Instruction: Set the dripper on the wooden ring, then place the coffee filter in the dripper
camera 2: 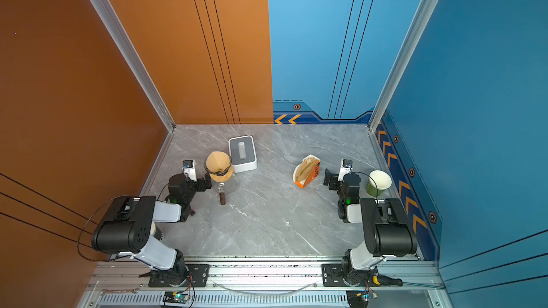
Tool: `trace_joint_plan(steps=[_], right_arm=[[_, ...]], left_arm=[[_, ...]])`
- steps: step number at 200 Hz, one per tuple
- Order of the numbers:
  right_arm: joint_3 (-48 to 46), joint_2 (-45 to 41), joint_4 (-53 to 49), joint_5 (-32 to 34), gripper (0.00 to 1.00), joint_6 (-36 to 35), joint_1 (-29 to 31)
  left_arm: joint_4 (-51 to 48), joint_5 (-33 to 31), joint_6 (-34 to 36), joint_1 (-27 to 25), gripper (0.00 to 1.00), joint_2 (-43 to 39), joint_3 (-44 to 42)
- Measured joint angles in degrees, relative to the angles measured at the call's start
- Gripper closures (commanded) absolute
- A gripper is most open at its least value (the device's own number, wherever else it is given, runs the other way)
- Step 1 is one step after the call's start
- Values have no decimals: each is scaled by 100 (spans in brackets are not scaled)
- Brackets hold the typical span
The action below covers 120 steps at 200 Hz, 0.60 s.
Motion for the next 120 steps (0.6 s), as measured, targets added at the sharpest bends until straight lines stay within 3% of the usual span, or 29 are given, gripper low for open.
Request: trace_joint_plan(steps=[40, 120], right_arm=[[-177, -2, 310, -122, 0, -20, -4], [35, -2, 7, 590, 0, 2, 122]], left_arm=[[-52, 11, 37, -2, 2, 0, 0], [-68, 9, 57, -61, 2, 0, 2]])
